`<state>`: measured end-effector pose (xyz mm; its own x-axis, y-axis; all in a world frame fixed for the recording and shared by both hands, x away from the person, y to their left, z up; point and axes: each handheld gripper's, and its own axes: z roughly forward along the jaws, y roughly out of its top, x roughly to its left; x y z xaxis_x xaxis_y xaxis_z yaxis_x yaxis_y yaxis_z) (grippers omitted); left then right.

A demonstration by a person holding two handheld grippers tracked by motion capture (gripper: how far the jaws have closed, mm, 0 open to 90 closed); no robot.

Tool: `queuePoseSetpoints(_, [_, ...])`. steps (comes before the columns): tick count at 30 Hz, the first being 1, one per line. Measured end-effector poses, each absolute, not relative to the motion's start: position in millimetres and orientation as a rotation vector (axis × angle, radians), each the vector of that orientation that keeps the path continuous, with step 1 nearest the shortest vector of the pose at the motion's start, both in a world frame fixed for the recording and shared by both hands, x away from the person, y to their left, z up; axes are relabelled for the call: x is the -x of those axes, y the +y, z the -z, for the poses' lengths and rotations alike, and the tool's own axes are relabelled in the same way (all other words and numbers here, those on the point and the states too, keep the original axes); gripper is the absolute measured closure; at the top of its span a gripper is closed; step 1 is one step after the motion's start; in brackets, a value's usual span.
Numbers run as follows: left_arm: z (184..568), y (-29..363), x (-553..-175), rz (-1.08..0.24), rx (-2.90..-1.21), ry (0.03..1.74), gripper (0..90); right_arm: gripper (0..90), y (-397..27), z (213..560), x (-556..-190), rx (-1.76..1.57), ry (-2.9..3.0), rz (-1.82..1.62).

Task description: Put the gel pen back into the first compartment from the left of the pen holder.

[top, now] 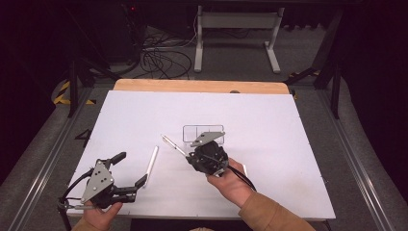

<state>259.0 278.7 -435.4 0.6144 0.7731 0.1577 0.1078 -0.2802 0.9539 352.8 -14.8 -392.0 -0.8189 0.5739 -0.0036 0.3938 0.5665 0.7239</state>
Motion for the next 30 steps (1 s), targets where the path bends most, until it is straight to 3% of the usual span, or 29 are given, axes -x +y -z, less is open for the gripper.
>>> queuePoseSetpoints(30, [435.3, 278.9, -259.0, -0.770, -1.758, 0.721, 8.9, 80.7, -50.6, 346.5, -361.1, -0.641, 2.595, -1.113])
